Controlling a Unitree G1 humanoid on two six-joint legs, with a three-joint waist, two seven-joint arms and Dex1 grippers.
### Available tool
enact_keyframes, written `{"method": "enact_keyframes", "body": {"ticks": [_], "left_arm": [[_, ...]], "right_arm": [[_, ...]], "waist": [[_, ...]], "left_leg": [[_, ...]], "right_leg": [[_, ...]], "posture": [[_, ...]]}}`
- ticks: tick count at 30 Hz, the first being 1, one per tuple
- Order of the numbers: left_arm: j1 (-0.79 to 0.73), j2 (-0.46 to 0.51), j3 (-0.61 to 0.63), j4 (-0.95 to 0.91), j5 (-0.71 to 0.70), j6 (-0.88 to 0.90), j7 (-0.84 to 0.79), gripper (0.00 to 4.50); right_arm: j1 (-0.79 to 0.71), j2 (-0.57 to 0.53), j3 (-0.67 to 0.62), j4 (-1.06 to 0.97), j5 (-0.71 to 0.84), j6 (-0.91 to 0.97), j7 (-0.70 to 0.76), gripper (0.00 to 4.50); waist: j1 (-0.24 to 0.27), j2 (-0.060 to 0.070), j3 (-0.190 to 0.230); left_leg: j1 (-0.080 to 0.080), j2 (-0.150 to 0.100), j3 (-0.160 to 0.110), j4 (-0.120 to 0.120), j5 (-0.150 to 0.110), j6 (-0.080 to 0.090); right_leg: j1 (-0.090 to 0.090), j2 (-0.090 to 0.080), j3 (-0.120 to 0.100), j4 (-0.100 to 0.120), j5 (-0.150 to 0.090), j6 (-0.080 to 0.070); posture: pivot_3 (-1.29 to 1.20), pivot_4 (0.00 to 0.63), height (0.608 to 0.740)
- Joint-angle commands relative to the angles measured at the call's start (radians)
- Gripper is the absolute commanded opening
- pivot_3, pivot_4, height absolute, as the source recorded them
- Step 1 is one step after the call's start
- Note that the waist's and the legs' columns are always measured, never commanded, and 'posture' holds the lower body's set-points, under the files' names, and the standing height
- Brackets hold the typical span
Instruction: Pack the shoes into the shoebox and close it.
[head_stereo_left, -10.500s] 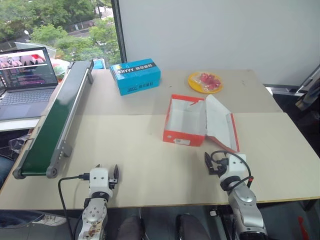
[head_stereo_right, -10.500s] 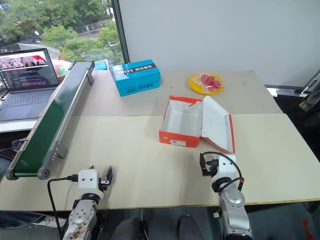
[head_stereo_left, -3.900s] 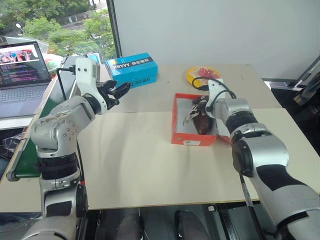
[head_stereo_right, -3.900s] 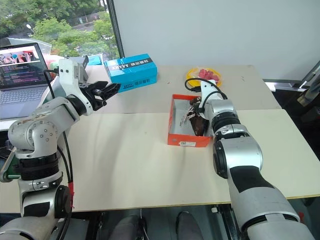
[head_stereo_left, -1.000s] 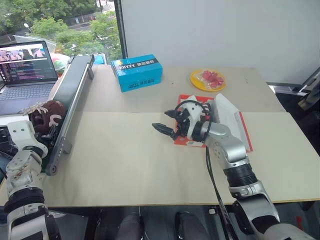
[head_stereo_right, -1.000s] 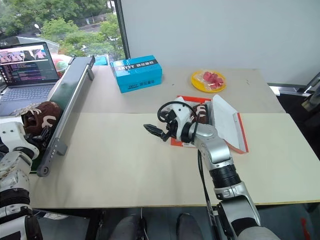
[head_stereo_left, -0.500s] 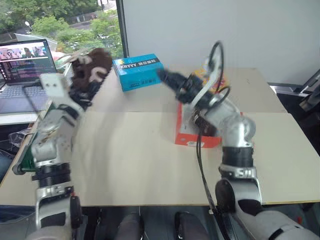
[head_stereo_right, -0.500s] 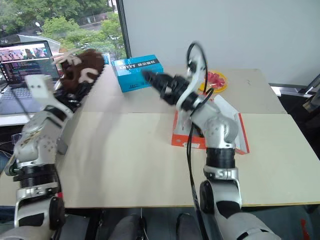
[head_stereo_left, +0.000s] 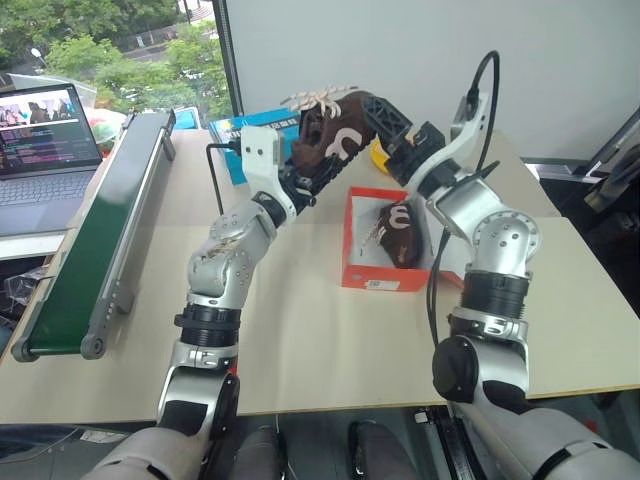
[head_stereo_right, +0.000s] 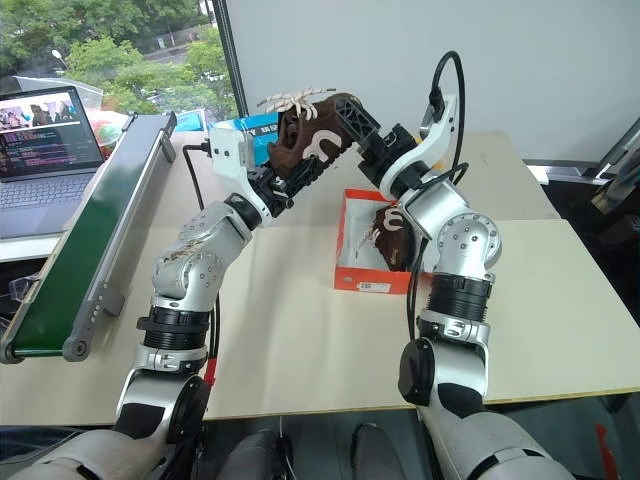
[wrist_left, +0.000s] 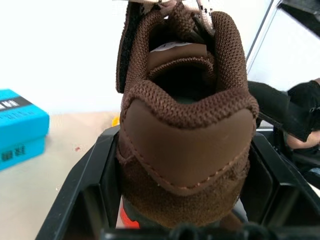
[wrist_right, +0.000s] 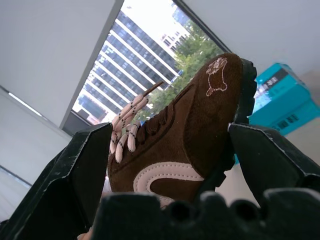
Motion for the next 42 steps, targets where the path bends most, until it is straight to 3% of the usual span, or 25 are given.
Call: {"method": "enact_keyframes", "body": {"ticks": [1,14,24,27,34,35,37,38,42], "left_arm": [[-0.040,-0.004,0.001,-0.094,-0.025,-0.003,-0.024,2.67],[-0.003,0.024,0.023,-0.181,-0.038,0.062,-0.015,2.67],[0.016,-0.016,-0.016,-0.198,-0.068,0.102,-0.029,2.67],[0.008,-0.010,-0.015,-0.189,-0.063,0.098,-0.038,2.67],[-0.012,0.016,0.016,-0.155,-0.051,0.076,-0.037,2.67],[-0.012,0.016,0.026,-0.152,-0.061,0.072,-0.042,3.60],[-0.006,0.036,0.037,-0.160,-0.074,0.083,-0.062,4.28],[-0.001,0.056,0.047,-0.167,-0.074,0.093,-0.067,4.50],[0.028,0.157,0.116,-0.186,-0.105,0.133,-0.092,4.50]], "right_arm": [[0.004,-0.026,-0.016,0.014,-0.009,-0.034,-0.020,4.50],[-0.023,-0.060,0.001,0.089,-0.025,-0.066,0.003,4.50],[-0.045,-0.037,0.022,0.078,-0.004,-0.058,0.017,4.50],[-0.041,-0.036,0.033,0.065,-0.002,-0.044,0.020,3.90],[-0.040,-0.046,0.040,0.051,-0.006,-0.032,0.019,1.41],[-0.042,-0.049,0.044,0.051,-0.008,-0.032,0.020,1.15],[-0.045,-0.058,0.056,0.055,-0.024,-0.036,0.027,0.61],[-0.046,-0.063,0.063,0.057,-0.034,-0.041,0.031,0.48],[-0.049,-0.081,0.074,0.062,-0.065,-0.058,0.038,0.44]], "waist": [[0.001,0.000,0.000],[0.006,0.001,0.000],[0.019,0.001,0.000],[0.019,0.001,0.000],[0.020,0.001,0.000],[0.020,0.001,0.000],[0.019,0.001,0.000],[0.018,0.001,0.000],[0.015,0.001,0.000]], "left_leg": [[0.000,0.000,0.000,0.000,0.000,0.000],[0.000,0.000,0.001,0.000,0.000,0.000],[0.000,0.000,0.001,0.000,0.000,0.000],[0.000,0.000,0.001,0.000,0.000,0.000],[0.000,0.000,0.001,0.000,0.000,0.000],[0.000,0.000,0.001,0.000,0.000,0.000],[0.000,0.000,0.001,0.000,0.000,0.000],[0.000,0.000,0.001,0.000,0.000,0.000],[0.000,0.000,0.001,0.000,0.000,0.000]], "right_leg": [[0.000,0.000,0.000,0.000,0.000,0.000],[0.000,0.000,0.001,-0.001,0.000,0.000],[0.000,0.000,0.001,-0.001,0.000,0.000],[0.000,0.000,0.001,-0.001,0.000,0.000],[0.000,0.000,0.001,-0.001,0.000,0.000],[0.000,0.000,0.001,-0.001,0.000,0.000],[0.000,0.000,0.001,-0.001,0.000,0.000],[0.000,0.000,0.001,-0.001,0.000,0.000],[0.000,0.000,0.001,-0.001,0.000,0.000]], "posture": [[0.00,0.150,0.740],[0.00,0.150,0.740],[0.00,0.150,0.740],[0.00,0.150,0.740],[0.00,0.150,0.740],[0.00,0.150,0.740],[0.00,0.150,0.740],[0.00,0.150,0.740],[0.00,0.150,0.740]]}}
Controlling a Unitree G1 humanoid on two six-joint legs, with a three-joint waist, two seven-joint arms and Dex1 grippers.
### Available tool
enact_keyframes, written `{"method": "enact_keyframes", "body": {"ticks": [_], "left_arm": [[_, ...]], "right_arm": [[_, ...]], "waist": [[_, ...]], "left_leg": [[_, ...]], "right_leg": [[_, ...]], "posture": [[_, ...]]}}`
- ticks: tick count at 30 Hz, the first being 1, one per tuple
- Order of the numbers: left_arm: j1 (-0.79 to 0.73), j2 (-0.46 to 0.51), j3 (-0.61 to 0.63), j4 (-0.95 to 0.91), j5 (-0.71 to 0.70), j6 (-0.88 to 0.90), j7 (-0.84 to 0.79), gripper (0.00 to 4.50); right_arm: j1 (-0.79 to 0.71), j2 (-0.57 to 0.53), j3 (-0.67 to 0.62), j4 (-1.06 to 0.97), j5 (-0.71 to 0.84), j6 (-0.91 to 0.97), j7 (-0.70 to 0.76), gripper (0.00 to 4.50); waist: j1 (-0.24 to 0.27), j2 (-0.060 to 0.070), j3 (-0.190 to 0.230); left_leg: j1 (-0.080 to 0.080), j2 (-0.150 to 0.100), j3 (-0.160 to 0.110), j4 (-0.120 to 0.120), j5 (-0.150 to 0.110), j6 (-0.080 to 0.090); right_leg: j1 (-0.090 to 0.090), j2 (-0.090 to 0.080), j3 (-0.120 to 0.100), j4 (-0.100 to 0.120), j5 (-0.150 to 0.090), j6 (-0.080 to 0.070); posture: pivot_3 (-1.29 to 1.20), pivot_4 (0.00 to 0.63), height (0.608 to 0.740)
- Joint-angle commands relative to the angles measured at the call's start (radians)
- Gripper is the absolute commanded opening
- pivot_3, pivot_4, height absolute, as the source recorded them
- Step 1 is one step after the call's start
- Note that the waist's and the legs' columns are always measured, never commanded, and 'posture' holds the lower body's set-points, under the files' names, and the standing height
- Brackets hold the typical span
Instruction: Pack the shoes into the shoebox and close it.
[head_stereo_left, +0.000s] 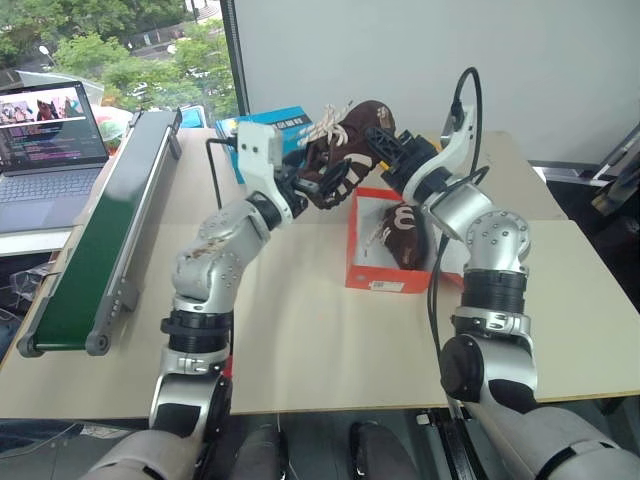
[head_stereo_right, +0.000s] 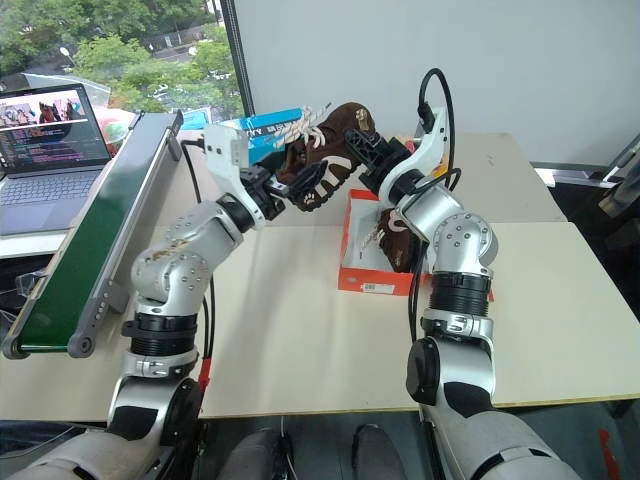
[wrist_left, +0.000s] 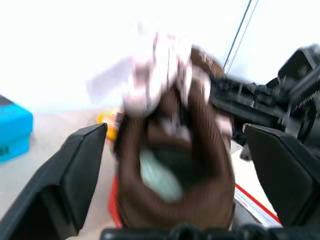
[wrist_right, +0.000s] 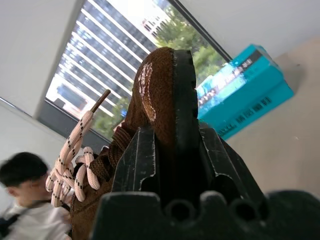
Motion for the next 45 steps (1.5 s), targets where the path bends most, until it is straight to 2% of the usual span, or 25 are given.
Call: {"method": "enact_keyframes", "body": {"ticks": [1,3,6,8,12,21,25,35,40,45], "left_arm": [[0.014,0.085,0.079,-0.057,-0.039,0.022,-0.032,4.50],[0.040,0.151,0.124,-0.070,-0.051,0.042,-0.046,4.50],[0.081,0.233,0.182,-0.091,-0.068,0.065,-0.055,4.50],[0.104,0.252,0.180,-0.110,-0.072,0.072,-0.057,4.50],[0.152,0.246,0.147,-0.164,-0.071,0.084,-0.054,4.50],[0.232,0.222,0.121,-0.258,-0.072,0.100,-0.022,4.50],[0.252,0.222,0.130,-0.283,-0.078,0.110,-0.009,4.50],[0.304,0.196,0.124,-0.318,-0.074,0.110,0.029,4.50],[0.320,0.189,0.128,-0.333,-0.079,0.113,0.044,4.50],[0.331,0.187,0.131,-0.357,-0.083,0.125,0.061,4.50]], "right_arm": [[-0.036,-0.029,0.001,-0.026,-0.016,-0.029,0.020,0.44],[-0.048,-0.078,0.025,-0.020,-0.066,-0.042,0.048,0.44],[-0.122,-0.222,0.124,0.069,-0.217,-0.076,0.125,0.44],[-0.192,-0.300,0.220,0.191,-0.341,-0.118,0.182,0.43],[-0.302,-0.344,0.323,0.431,-0.498,-0.112,0.205,0.43],[-0.342,-0.340,0.428,0.730,-0.680,-0.171,0.373,0.43],[-0.355,-0.338,0.417,0.766,-0.708,-0.164,0.413,0.43],[-0.333,-0.290,0.519,0.833,-0.827,-0.165,0.604,0.43],[-0.304,-0.245,0.556,0.934,-0.907,-0.285,0.590,0.43],[-0.271,-0.205,0.551,1.017,-0.959,-0.394,0.467,0.43]], "waist": [[-0.001,0.000,0.000],[-0.001,0.000,0.000],[0.001,0.002,0.001],[0.005,0.002,0.002],[0.005,0.002,0.002],[0.004,0.002,0.002],[0.004,0.002,0.002],[0.004,0.002,0.002],[0.004,0.002,0.002],[0.004,0.002,0.001]], "left_leg": [[0.000,0.000,0.000,0.000,0.000,0.000],[0.000,0.000,0.000,0.000,0.000,0.000],[-0.001,0.000,0.000,0.000,0.000,0.000],[-0.001,-0.001,0.001,0.000,0.000,0.000],[0.000,-0.001,0.002,0.000,-0.001,0.001],[-0.001,0.000,0.003,0.000,0.003,-0.006],[-0.001,0.000,0.003,-0.001,0.003,-0.006],[0.000,0.000,0.002,0.000,0.003,-0.006],[0.000,-0.001,0.003,0.000,0.003,-0.006],[0.002,0.000,0.002,-0.001,0.004,-0.007]], "right_leg": [[0.000,0.000,0.000,0.000,0.000,0.000],[0.000,0.000,0.000,0.000,0.000,0.000],[-0.001,-0.001,0.000,0.000,0.000,0.000],[-0.001,-0.001,0.000,-0.001,0.000,0.000],[0.000,-0.001,0.000,-0.002,0.000,0.000],[-0.001,-0.001,0.001,-0.002,0.000,0.000],[-0.001,-0.001,0.002,-0.002,0.000,0.000],[-0.001,-0.001,0.001,-0.001,0.000,0.000],[0.000,-0.001,0.002,-0.001,0.000,0.000],[0.002,-0.001,0.001,-0.001,0.000,0.000]], "posture": [[0.00,0.150,0.740],[0.00,0.150,0.740],[0.00,0.150,0.740],[0.00,0.150,0.740],[0.00,0.150,0.740],[0.00,0.150,0.740],[0.00,0.150,0.740],[0.00,0.150,0.740],[0.00,0.150,0.740],[0.00,0.150,0.740]]}}
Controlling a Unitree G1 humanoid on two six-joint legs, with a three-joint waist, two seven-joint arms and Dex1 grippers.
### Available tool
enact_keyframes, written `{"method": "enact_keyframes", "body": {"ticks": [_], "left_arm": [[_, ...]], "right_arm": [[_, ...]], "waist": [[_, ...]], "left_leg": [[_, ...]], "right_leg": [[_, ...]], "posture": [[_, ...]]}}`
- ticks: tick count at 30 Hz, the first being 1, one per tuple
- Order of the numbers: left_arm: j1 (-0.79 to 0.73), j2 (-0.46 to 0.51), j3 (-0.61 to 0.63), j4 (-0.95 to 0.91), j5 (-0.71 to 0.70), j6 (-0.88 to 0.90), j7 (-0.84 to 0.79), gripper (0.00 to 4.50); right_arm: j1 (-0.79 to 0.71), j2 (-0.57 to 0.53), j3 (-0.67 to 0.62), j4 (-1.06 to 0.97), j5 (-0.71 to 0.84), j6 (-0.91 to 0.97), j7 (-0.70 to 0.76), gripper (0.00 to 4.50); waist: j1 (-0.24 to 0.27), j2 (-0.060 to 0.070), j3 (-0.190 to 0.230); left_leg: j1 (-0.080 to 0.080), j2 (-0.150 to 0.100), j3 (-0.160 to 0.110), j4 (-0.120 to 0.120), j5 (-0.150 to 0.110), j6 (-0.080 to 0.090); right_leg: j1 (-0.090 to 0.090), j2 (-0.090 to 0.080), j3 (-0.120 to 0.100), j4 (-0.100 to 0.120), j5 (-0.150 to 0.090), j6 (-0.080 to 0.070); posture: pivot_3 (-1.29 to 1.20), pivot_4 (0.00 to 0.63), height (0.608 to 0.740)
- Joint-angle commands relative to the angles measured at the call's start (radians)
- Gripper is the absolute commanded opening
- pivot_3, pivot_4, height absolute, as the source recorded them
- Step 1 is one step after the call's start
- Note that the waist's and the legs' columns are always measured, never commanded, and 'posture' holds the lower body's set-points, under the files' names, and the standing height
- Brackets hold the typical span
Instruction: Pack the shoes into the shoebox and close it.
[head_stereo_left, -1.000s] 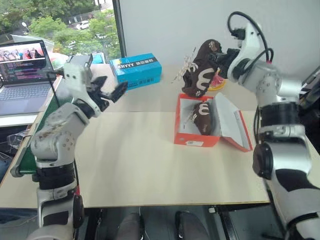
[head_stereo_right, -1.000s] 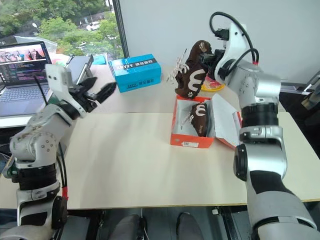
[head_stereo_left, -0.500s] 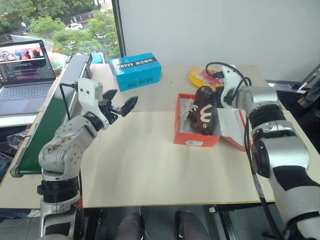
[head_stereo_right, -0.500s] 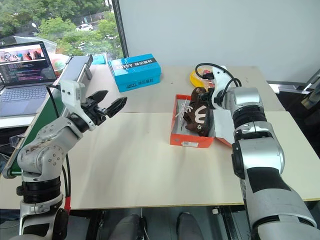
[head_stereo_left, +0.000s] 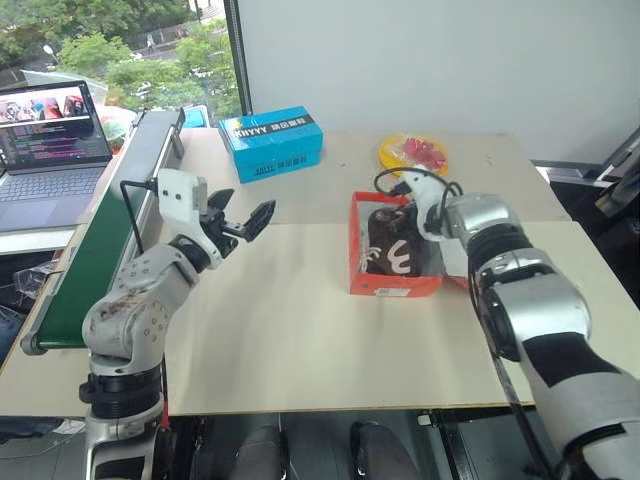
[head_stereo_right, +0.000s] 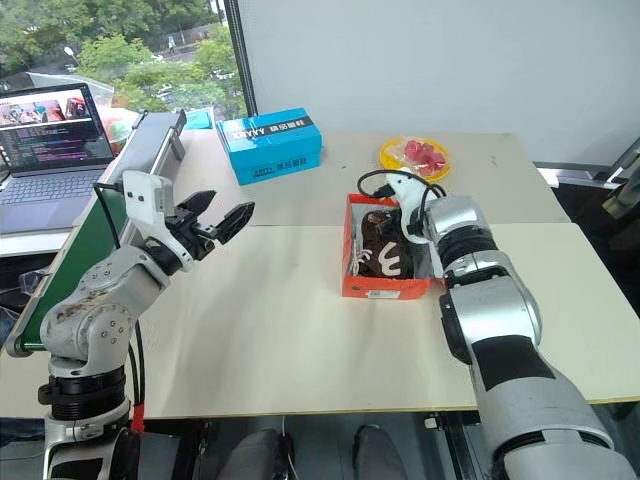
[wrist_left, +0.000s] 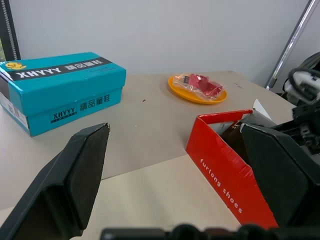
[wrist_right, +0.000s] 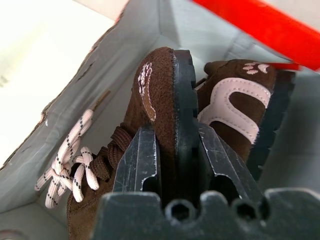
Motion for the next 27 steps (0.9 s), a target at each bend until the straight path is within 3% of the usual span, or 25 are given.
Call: {"method": "enact_keyframes", "body": {"ticks": [1,2,4,6,13,19,25,27], "left_arm": [[0.007,0.003,0.017,-0.069,-0.022,0.011,0.019,4.50],[0.012,0.005,0.019,-0.077,-0.024,0.015,0.024,4.50],[0.018,0.007,0.020,-0.089,-0.029,0.022,0.031,4.50],[0.023,0.010,0.020,-0.100,-0.031,0.031,0.036,4.50],[0.020,0.014,0.008,-0.103,-0.033,0.039,0.039,4.50],[-0.006,0.026,-0.021,-0.068,-0.025,0.027,0.001,4.50],[-0.037,0.049,-0.039,-0.022,-0.012,0.011,-0.044,4.50],[-0.053,0.061,-0.056,-0.007,-0.005,0.005,-0.070,4.50]], "right_arm": [[0.037,0.025,0.006,0.062,-0.060,-0.082,-0.090,0.43],[0.041,0.036,0.011,0.068,-0.072,-0.095,-0.100,0.43],[0.045,0.051,0.016,0.076,-0.089,-0.111,-0.106,1.41],[0.048,0.064,0.019,0.081,-0.105,-0.121,-0.107,1.99],[0.009,0.073,0.010,0.057,-0.122,-0.160,-0.080,4.36],[-0.087,0.038,-0.013,-0.033,-0.104,-0.125,-0.005,4.45],[-0.126,-0.022,-0.051,-0.238,-0.054,0.074,0.103,4.45],[-0.088,-0.050,-0.088,-0.396,0.001,0.189,0.143,4.45]], "waist": [[-0.001,-0.002,-0.001],[-0.001,-0.002,-0.002],[-0.002,-0.003,-0.002],[-0.001,-0.003,-0.002],[0.001,-0.003,-0.002],[-0.002,-0.001,-0.001],[-0.002,0.000,0.000],[-0.002,0.000,0.000]], "left_leg": [[0.002,0.000,0.000,0.000,0.000,0.000],[0.004,0.000,0.000,0.000,0.000,0.000],[0.010,0.000,-0.001,0.000,-0.001,0.002],[0.017,0.000,-0.001,-0.004,-0.006,0.008],[0.014,0.000,-0.001,-0.005,-0.001,0.000],[0.013,-0.001,-0.001,-0.005,-0.001,0.001],[0.012,0.000,-0.001,-0.007,-0.004,0.006],[0.012,0.000,-0.001,-0.007,-0.004,0.006]], "right_leg": [[0.002,0.000,0.000,0.000,0.000,0.000],[0.004,0.000,0.000,0.000,0.000,0.000],[0.011,0.000,0.000,-0.002,0.000,0.000],[0.016,-0.001,0.000,-0.004,0.000,0.000],[0.013,-0.001,-0.001,-0.003,0.000,0.000],[0.012,-0.001,0.000,-0.003,0.000,0.000],[0.010,0.000,0.000,-0.003,0.000,0.000],[0.010,0.000,0.000,-0.004,0.000,0.000]], "posture": [[0.00,0.150,0.740],[0.00,0.150,0.740],[0.00,0.150,0.740],[0.00,0.150,0.740],[0.00,0.150,0.740],[0.00,0.150,0.740],[0.00,0.150,0.740],[0.00,0.150,0.740]]}}
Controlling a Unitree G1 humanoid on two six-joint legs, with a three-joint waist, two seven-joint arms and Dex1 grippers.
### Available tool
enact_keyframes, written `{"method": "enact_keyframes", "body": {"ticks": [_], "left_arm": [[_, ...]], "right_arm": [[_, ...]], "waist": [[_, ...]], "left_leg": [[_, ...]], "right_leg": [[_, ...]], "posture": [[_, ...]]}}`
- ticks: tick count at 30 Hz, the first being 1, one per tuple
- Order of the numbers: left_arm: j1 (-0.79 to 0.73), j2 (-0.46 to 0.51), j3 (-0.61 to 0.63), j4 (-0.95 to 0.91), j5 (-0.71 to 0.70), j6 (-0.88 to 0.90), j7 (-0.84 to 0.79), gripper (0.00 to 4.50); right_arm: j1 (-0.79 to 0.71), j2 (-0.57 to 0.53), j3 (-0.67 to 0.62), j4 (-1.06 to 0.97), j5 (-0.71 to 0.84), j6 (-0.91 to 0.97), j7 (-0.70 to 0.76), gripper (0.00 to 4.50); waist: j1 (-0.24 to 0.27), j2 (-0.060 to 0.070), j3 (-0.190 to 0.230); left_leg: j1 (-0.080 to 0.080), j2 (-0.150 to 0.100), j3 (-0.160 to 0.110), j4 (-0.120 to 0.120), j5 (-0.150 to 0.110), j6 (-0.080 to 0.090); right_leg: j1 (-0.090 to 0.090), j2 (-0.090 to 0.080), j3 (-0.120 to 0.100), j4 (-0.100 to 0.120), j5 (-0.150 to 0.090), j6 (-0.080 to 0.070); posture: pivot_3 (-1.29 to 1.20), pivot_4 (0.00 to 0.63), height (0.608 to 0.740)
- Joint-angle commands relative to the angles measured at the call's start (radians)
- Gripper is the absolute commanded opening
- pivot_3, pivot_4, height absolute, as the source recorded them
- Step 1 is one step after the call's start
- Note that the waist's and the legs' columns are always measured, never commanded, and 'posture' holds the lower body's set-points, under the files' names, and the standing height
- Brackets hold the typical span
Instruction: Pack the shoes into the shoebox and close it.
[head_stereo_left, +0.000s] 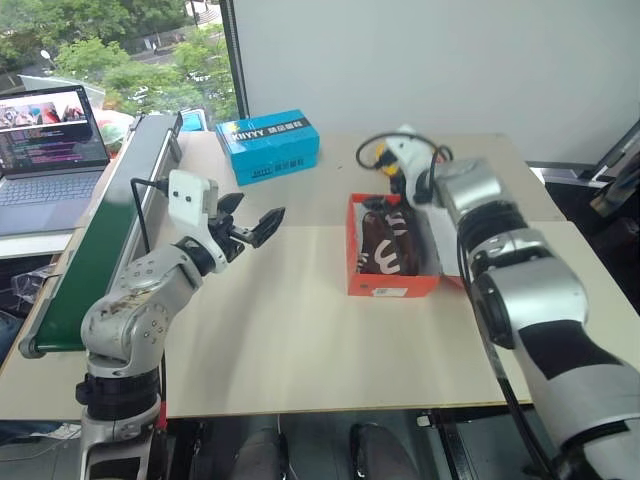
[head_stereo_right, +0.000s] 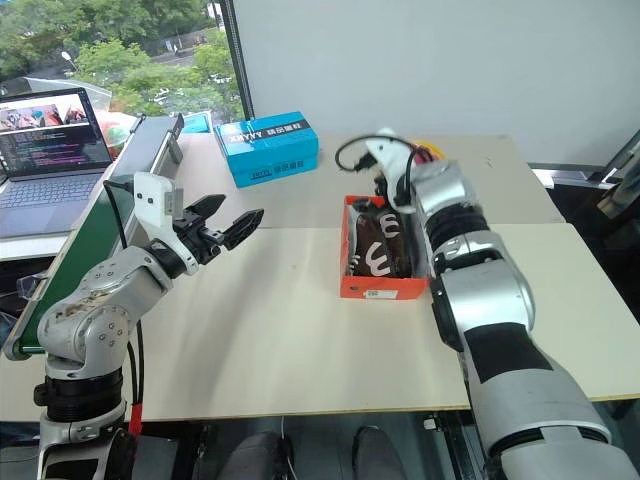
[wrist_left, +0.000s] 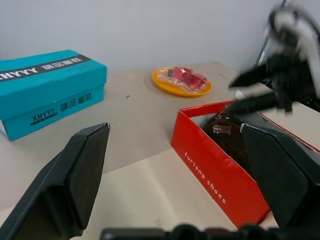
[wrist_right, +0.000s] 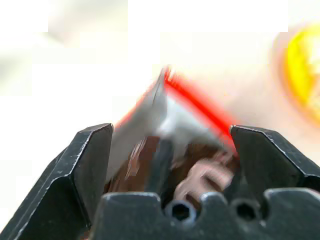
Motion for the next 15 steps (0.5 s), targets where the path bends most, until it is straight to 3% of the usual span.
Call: {"method": "enact_keyframes", "body": {"ticks": [1,4,7,11,15], "left_arm": [[-0.041,0.028,-0.023,0.008,0.013,-0.032,-0.050,4.50],[-0.053,0.046,-0.042,0.021,0.017,-0.035,-0.088,4.50],[-0.065,0.066,-0.069,0.047,0.039,-0.057,-0.131,4.50],[-0.105,0.070,-0.108,0.103,0.071,-0.096,-0.182,4.50],[-0.140,0.053,-0.136,0.148,0.091,-0.125,-0.207,4.50]], "right_arm": [[0.052,-0.051,-0.080,-0.279,0.101,0.197,0.068,4.45],[0.184,-0.086,-0.125,-0.547,0.160,0.347,0.066,4.45],[0.333,-0.098,-0.199,-0.789,0.227,0.491,0.026,3.77],[0.524,-0.112,-0.227,-1.031,0.249,0.542,-0.032,2.42],[0.597,-0.078,-0.259,-1.037,0.261,0.421,-0.107,1.08]], "waist": [[0.001,0.000,0.000],[0.008,0.000,0.000],[0.013,0.000,0.000],[0.013,0.000,0.000],[0.004,0.000,0.000]], "left_leg": [[-0.001,0.000,0.000,0.000,0.000,0.000],[-0.002,0.000,-0.002,0.001,0.000,0.000],[-0.004,0.000,-0.003,0.002,0.000,0.001],[-0.004,-0.001,-0.002,0.002,0.000,0.001],[-0.003,-0.001,-0.001,0.002,0.000,0.001]], "right_leg": [[0.000,0.000,0.000,0.000,0.000,0.000],[0.000,0.000,-0.002,0.000,0.000,0.000],[0.000,-0.001,-0.003,-0.001,0.000,0.000],[-0.001,-0.001,-0.003,0.000,0.000,0.000],[-0.001,0.000,-0.002,-0.001,0.000,0.000]], "posture": [[0.00,0.150,0.740],[0.00,0.150,0.740],[0.00,0.150,0.740],[0.00,0.150,0.740],[0.00,0.150,0.740]]}}
